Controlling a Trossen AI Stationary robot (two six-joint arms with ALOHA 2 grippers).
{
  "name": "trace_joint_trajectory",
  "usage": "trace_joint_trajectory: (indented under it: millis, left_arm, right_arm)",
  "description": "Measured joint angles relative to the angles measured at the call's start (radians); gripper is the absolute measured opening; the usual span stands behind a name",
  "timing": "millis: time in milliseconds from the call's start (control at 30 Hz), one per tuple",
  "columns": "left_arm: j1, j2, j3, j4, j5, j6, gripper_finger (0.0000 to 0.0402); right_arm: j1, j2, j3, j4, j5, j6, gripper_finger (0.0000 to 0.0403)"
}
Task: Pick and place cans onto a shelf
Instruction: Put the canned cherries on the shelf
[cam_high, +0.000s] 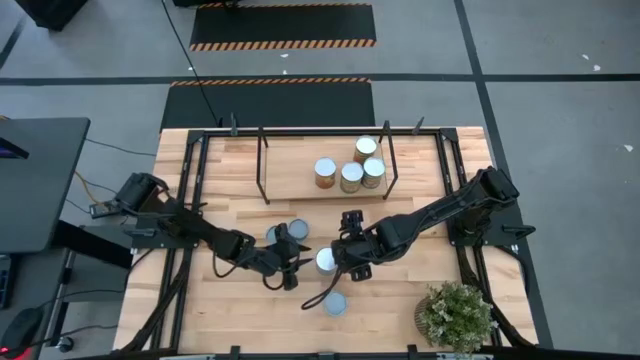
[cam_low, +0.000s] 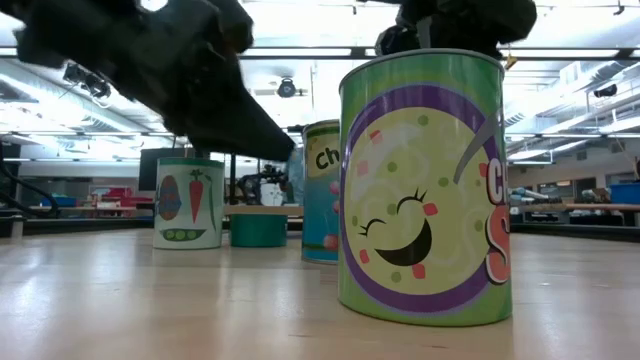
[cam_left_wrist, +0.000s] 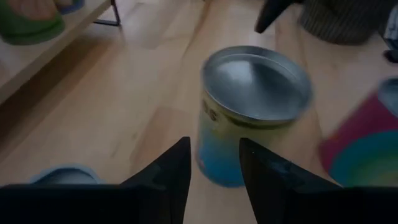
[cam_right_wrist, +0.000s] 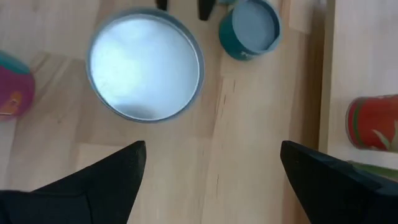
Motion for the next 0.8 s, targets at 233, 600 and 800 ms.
trace_joint_trajectory:
  millis: [233, 600, 800]
  left_arm:
    - [-0.025, -0.113, -0.001, -0.112, -0.017, 0.000, 0.0142]
    - [-0.042, -0.199, -0.001, -0.181, 0.026, 0.000, 0.0142]
    - [-0.042, -0.199, -0.001, -0.183, 0.063, 0.000, 0.0142]
  right_arm:
    - [0.001, 0.000, 0.014, 0.001, 0.001, -0.017, 0.0380]
    - [0.010, 0.000, 0.014, 0.108, -0.052, -0.100, 0.0381]
    - [0.010, 0.002, 0.010, 0.194, -0.127, -0.121, 0.0396]
